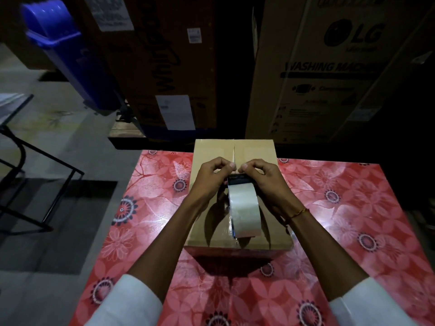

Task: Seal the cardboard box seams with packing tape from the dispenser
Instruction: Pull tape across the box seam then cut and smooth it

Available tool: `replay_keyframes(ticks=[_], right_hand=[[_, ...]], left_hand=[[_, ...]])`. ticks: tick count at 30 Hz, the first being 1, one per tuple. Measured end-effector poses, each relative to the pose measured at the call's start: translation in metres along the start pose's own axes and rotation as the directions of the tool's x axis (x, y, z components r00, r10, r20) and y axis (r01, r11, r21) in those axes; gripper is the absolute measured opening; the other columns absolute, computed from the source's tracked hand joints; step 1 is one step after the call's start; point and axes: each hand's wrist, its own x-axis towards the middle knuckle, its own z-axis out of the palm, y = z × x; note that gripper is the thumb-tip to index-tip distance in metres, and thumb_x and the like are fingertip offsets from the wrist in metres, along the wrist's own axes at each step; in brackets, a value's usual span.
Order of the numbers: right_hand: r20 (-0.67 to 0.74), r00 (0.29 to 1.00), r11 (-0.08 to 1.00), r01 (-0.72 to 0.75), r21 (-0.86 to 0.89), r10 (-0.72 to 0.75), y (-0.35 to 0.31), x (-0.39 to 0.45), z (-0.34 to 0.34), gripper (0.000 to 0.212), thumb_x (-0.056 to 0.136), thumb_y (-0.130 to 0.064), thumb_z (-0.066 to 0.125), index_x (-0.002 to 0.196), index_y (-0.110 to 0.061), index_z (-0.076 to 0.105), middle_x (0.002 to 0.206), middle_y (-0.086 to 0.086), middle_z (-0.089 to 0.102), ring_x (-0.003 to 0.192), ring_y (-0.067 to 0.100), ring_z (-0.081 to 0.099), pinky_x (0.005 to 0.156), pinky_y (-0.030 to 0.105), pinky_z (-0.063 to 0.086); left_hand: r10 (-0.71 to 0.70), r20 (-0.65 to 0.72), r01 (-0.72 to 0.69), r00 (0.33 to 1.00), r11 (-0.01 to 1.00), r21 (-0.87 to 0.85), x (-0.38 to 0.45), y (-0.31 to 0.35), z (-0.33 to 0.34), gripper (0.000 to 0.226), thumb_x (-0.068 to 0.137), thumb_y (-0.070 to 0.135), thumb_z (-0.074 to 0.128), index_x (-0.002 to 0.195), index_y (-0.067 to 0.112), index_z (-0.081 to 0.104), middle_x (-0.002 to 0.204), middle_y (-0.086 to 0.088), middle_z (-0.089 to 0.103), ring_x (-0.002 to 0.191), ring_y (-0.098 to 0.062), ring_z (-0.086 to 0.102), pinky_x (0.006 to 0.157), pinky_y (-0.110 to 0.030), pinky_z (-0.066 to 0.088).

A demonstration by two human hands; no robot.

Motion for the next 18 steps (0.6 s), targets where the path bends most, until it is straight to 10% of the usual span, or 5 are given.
replay_keyframes(ticks=[12, 18], right_hand=[[0.003, 0.990, 0.974, -0.140, 0.180, 0.142, 0.007, -0.045, -0.006, 0.041, 0.099, -0.022, 0.064, 0.139, -0.020, 0.054, 0.120, 0.012, 0.069, 0.093, 0.023, 0.068, 0.067, 0.021, 0.056], [0.088, 0.985, 0.979, -0.160, 0.125, 0.150, 0.015, -0.064, -0.006, 0.032, 0.100, -0.015, 0.062, 0.130, -0.027, 0.063, 0.119, 0.009, 0.074, 0.107, 0.035, 0.069, 0.077, 0.039, 0.054]], left_hand=[[-0.114, -0.222, 0.090, 0.968, 0.990, -0.112, -0.008, -0.003, 0.008, 0.017, 0.098, 0.019, 0.060, 0.085, 0.010, 0.065, 0.083, -0.005, 0.064, 0.081, -0.019, 0.060, 0.071, -0.034, 0.051], [-0.138, -0.223, 0.099, 0.965, 0.979, -0.180, -0.019, 0.008, 0.005, 0.018, 0.096, 0.020, 0.063, 0.079, 0.014, 0.067, 0.095, -0.016, 0.069, 0.091, -0.031, 0.065, 0.078, -0.046, 0.057]])
